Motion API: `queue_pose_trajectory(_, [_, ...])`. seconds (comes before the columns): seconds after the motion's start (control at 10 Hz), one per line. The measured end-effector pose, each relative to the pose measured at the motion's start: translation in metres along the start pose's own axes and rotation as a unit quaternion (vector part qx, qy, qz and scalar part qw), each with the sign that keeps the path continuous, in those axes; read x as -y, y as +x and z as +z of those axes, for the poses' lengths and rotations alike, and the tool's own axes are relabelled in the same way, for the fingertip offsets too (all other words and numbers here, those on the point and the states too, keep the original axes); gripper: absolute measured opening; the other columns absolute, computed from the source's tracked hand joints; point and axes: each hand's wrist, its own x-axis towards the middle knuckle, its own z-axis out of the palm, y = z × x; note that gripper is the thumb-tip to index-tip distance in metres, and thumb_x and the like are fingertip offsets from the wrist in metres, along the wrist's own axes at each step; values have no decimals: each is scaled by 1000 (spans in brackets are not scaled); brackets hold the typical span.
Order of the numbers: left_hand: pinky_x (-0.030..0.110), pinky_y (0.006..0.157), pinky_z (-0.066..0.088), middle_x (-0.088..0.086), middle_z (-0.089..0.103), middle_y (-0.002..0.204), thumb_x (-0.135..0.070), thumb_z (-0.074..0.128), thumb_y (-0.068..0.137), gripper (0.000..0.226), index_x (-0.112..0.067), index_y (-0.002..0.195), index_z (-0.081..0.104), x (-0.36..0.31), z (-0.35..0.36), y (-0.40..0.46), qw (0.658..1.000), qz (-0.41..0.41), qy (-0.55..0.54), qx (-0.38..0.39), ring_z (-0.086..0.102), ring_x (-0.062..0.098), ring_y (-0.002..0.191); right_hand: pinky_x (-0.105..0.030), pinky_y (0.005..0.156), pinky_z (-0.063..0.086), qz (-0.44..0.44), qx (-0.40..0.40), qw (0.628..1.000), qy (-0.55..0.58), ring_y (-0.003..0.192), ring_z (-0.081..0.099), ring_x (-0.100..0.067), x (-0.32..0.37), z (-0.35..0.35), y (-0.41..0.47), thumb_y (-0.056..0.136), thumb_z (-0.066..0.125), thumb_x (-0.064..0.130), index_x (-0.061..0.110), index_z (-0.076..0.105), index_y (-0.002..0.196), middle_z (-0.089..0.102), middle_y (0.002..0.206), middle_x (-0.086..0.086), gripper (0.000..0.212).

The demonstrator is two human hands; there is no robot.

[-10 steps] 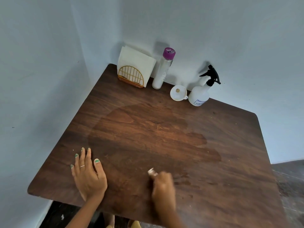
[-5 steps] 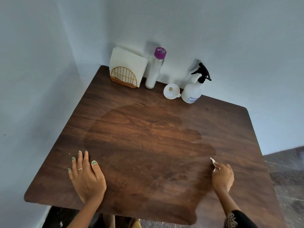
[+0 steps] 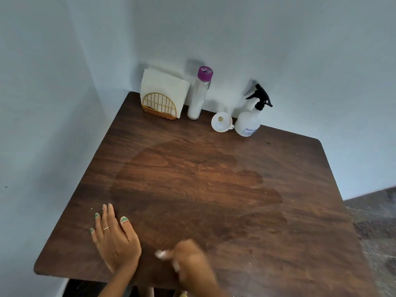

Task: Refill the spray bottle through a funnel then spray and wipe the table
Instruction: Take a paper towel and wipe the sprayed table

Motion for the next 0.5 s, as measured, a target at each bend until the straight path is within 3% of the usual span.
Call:
queue_pose_trajectory(0.1, [51,114,17,16,38,146,-37,20,92,59,-5,139,37,-1,-1,1,1000,0,5,4,31,36,138,-11,40,32,164,-258,936,172,40,42,1,-1,-59,20,84,70,22,8,54,61,46,55,-2,31])
queue_pose_trajectory(0.2, [51,114,16,16,38,146,-39,18,91,62,-4,139,38,-1,-1,2,1000,5,13,8,30,36,138,-15,47,34,234,-369,897,72,89,66,-14,32,-170,-1,93,46,-6,-11,65,89,58,85,-34,21])
queue_pose_trajectory(0.3, [52,113,17,16,38,146,-40,17,91,63,-4,138,39,0,0,2,1000,6,22,14,31,37,137,-31,80,48,319,-431,842,-55,101,59,-42,-52,-209,20,87,52,-6,-4,66,112,65,107,-28,29])
queue_pose_trajectory(0.4, [53,113,18,17,39,145,-39,19,91,62,-3,137,41,-1,1,3,1000,8,26,15,31,37,137,-35,76,47,307,-380,860,-147,94,59,-40,-109,-206,50,80,53,-5,5,70,106,63,105,-22,33])
queue_pose_trajectory(0.5, [53,113,17,17,39,145,-39,18,90,63,-3,137,41,-2,2,4,1000,12,26,12,30,38,138,-34,73,47,241,-379,871,-201,90,59,-41,-92,-172,71,76,52,-8,3,70,105,62,101,-21,37])
